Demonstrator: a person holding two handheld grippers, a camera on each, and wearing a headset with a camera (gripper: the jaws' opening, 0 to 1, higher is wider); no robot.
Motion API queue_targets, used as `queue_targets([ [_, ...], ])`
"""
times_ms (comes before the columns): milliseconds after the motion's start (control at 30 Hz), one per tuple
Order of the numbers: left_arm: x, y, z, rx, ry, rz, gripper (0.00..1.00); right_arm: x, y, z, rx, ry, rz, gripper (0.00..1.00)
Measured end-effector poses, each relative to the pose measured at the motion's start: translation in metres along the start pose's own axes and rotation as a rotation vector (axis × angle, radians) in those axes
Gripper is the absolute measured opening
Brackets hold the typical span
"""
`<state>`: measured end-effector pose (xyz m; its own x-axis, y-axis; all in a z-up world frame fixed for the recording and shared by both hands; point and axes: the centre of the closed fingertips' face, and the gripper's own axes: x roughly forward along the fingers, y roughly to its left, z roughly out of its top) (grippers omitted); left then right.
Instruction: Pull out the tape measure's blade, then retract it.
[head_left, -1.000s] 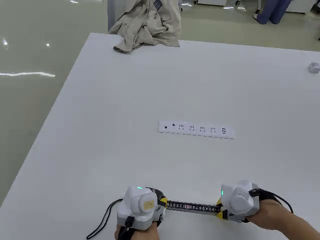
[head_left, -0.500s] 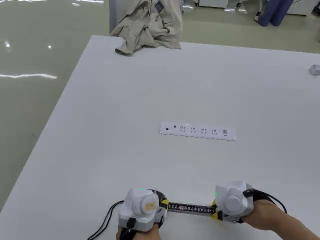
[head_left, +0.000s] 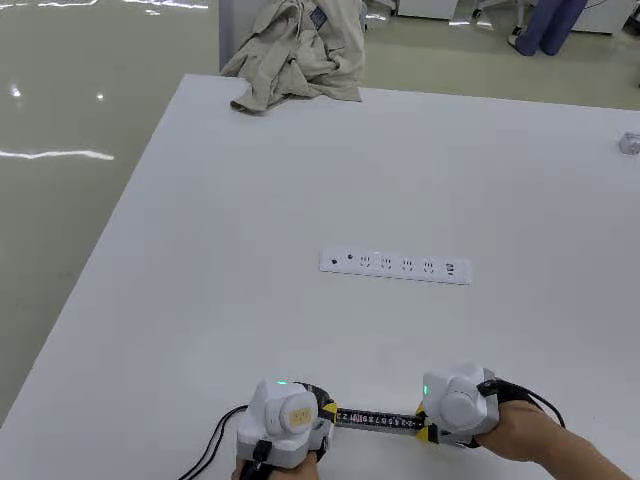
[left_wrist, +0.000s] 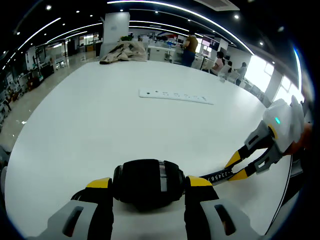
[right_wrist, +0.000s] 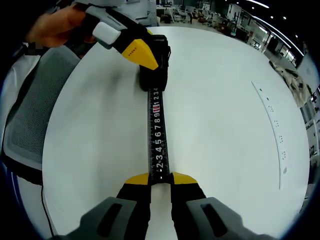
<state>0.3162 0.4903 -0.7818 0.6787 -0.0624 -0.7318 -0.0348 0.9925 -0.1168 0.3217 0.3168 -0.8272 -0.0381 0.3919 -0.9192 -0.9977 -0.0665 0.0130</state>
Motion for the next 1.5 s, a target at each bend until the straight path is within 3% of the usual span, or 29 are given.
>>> queue_targets([
  [667,0.001,0.0,0.0,0.002,0.009,-0.005,0.54,0.007,0.003,0.016,0.017,-0.005,0.019,0.14],
  [1500,0.001,0.0,0.0,0.004,0.005,-0.003,0.54,0.018,0.004,0.04,-0.019,-0.002,0.016,0.14],
])
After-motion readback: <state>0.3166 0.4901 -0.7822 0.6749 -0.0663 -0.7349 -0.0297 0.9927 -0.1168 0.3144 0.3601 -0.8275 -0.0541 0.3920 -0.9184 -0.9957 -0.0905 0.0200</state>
